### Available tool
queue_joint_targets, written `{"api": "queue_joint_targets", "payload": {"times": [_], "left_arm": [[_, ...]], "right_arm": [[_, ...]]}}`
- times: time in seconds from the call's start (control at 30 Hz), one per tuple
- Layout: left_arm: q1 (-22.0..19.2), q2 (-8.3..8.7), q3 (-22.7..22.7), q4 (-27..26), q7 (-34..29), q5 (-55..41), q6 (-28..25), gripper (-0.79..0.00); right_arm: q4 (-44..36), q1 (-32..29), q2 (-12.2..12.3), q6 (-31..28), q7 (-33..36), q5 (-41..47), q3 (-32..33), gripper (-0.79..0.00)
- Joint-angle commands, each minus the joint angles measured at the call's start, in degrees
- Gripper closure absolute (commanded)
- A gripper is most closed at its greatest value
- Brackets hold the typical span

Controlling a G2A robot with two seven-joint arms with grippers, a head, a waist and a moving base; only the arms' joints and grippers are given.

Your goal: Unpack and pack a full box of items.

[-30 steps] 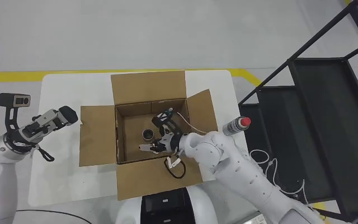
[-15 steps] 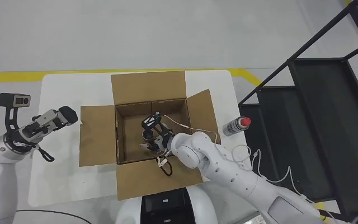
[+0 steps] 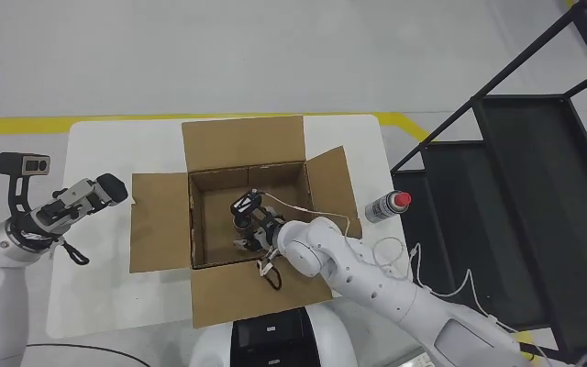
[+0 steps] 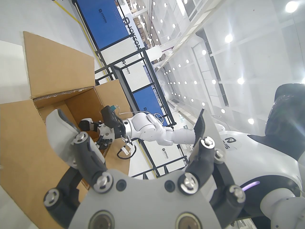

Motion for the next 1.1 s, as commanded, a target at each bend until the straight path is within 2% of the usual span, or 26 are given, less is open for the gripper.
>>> {"api": "queue_joint_targets", "payload": {"times": [0.0,0.3,0.5,0.53,0.57,0.6,1.07], "left_arm": [[0.0,0.0,0.0,0.0,0.0,0.01,0.0,-0.785],[0.0,0.0,0.0,0.0,0.0,0.01,0.0,-0.785],[0.0,0.0,0.0,0.0,0.0,0.01,0.0,-0.785],[0.0,0.0,0.0,0.0,0.0,0.01,0.0,-0.785],[0.0,0.0,0.0,0.0,0.0,0.01,0.0,-0.785],[0.0,0.0,0.0,0.0,0.0,0.01,0.0,-0.785],[0.0,0.0,0.0,0.0,0.0,0.01,0.0,-0.785]], "right_arm": [[1.86,1.63,-1.06,0.74,0.01,0.04,-1.6,-0.785],[10.52,7.01,-5.61,3.84,-2.12,1.65,-6.03,-0.785],[14.8,8.21,-7.44,3.96,-2.9,3.35,-6.47,-0.785],[15.27,8.3,-7.63,4.0,-2.88,3.4,-6.44,-0.539],[15.67,8.37,-7.8,4.03,-2.84,3.41,-6.4,-0.157],[15.93,8.44,-7.96,4.0,-2.79,3.37,-6.37,0.0],[12.39,7.11,-8.16,3.83,-1.27,-0.09,-3.63,0.0]]}}
